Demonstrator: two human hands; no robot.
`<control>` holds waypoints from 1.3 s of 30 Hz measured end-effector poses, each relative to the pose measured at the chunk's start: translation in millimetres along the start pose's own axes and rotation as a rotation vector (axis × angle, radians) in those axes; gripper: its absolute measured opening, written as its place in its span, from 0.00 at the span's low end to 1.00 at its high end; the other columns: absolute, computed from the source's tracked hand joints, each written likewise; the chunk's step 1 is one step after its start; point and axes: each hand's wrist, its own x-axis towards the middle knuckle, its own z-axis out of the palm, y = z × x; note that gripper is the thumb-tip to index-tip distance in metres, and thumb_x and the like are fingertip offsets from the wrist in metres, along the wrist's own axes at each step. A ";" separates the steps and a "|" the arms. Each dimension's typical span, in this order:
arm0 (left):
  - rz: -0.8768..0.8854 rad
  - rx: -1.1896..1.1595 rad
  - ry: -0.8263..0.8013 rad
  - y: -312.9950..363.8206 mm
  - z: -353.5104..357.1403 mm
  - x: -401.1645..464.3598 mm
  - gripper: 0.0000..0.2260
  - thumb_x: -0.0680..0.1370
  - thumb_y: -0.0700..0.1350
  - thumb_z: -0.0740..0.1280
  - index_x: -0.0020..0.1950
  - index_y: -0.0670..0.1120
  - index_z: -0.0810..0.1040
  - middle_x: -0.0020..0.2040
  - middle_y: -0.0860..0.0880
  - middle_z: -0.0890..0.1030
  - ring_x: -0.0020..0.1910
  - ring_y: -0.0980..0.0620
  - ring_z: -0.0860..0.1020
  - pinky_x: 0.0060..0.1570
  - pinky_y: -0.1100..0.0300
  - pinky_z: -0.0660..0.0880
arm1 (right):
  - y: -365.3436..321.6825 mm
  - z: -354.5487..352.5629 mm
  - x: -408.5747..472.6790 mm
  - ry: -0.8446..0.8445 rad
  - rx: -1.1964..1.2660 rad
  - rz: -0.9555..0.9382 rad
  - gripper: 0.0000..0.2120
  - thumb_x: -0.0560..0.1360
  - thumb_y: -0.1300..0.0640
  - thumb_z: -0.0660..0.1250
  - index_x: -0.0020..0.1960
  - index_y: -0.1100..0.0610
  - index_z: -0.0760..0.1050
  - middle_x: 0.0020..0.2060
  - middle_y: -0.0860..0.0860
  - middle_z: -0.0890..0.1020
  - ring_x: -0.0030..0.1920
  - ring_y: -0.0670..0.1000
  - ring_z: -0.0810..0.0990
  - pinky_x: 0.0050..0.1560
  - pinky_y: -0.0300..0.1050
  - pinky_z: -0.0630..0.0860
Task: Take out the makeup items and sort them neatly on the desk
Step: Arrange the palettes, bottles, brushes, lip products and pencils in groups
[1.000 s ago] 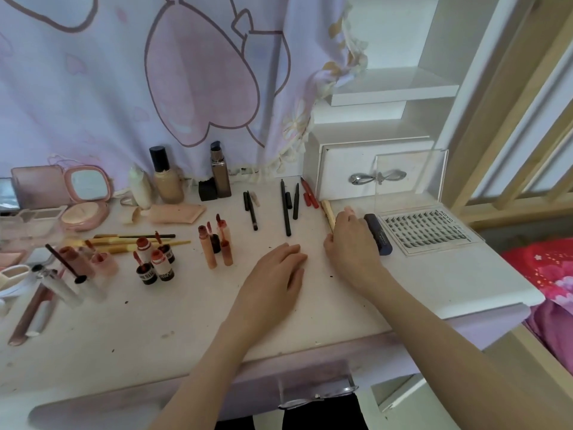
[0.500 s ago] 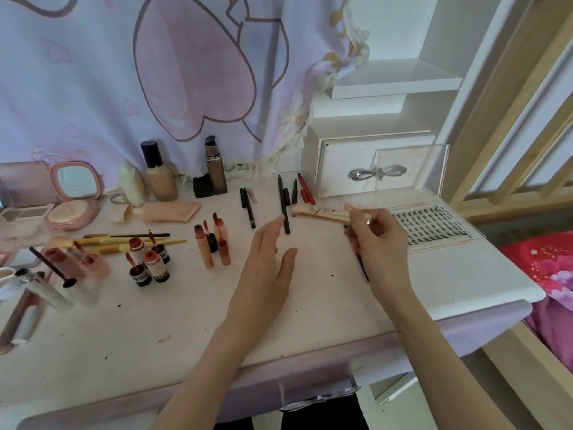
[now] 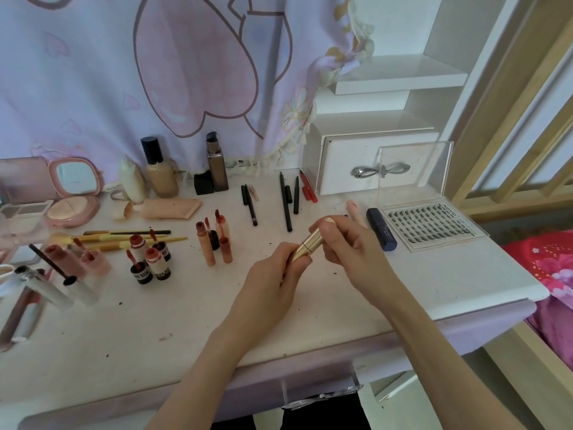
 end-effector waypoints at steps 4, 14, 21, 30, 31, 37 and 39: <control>-0.011 -0.040 0.067 -1.9 -2.1 0.4 0.13 0.72 0.58 0.57 0.50 0.54 0.72 0.32 0.58 0.72 0.32 0.64 0.72 0.33 0.73 0.67 | -0.6 -2.7 3.0 -0.037 0.028 0.051 0.07 0.78 0.54 0.62 0.50 0.57 0.75 0.27 0.44 0.72 0.29 0.44 0.71 0.44 0.48 0.72; 0.016 0.046 0.035 -2.6 0.6 -0.3 0.14 0.72 0.61 0.57 0.50 0.55 0.73 0.34 0.61 0.72 0.37 0.67 0.72 0.37 0.74 0.68 | 2.4 -10.2 9.2 -0.065 0.030 0.132 0.07 0.76 0.63 0.63 0.50 0.53 0.74 0.30 0.52 0.72 0.28 0.43 0.71 0.60 0.48 0.56; 0.013 0.084 0.039 -1.0 0.9 0.5 0.20 0.72 0.61 0.56 0.54 0.51 0.76 0.36 0.63 0.72 0.35 0.63 0.73 0.37 0.75 0.67 | -3.5 -2.9 12.1 -0.048 -0.192 0.169 0.08 0.76 0.54 0.66 0.39 0.54 0.73 0.22 0.44 0.71 0.30 0.50 0.74 0.51 0.40 0.69; -0.006 0.043 0.035 -0.8 -0.3 -1.4 0.18 0.71 0.62 0.56 0.51 0.53 0.76 0.34 0.61 0.73 0.37 0.66 0.73 0.37 0.73 0.68 | 1.0 -0.1 14.9 -0.032 -0.217 0.135 0.07 0.75 0.52 0.67 0.41 0.55 0.74 0.18 0.40 0.70 0.40 0.44 0.75 0.43 0.29 0.70; -0.007 0.029 0.037 -0.7 0.0 -1.2 0.17 0.71 0.61 0.56 0.51 0.53 0.75 0.33 0.61 0.73 0.36 0.66 0.73 0.36 0.73 0.68 | 1.1 0.1 15.7 -0.022 -0.185 0.151 0.06 0.75 0.55 0.67 0.41 0.54 0.74 0.18 0.41 0.69 0.31 0.47 0.74 0.44 0.37 0.71; -0.059 -0.017 0.058 -2.4 -1.9 -0.2 0.04 0.75 0.52 0.63 0.49 0.55 0.73 0.33 0.59 0.73 0.34 0.67 0.72 0.36 0.75 0.68 | 2.3 -1.2 15.8 -0.084 0.101 0.187 0.03 0.77 0.58 0.64 0.46 0.55 0.75 0.28 0.44 0.71 0.30 0.48 0.68 0.35 0.40 0.68; -0.056 -0.013 0.052 -2.3 -1.4 -0.7 0.04 0.75 0.52 0.63 0.49 0.55 0.73 0.33 0.60 0.73 0.34 0.68 0.72 0.36 0.76 0.67 | 2.6 1.5 17.7 -0.052 -0.151 0.154 0.08 0.75 0.50 0.65 0.42 0.54 0.75 0.20 0.42 0.69 0.32 0.52 0.71 0.41 0.41 0.67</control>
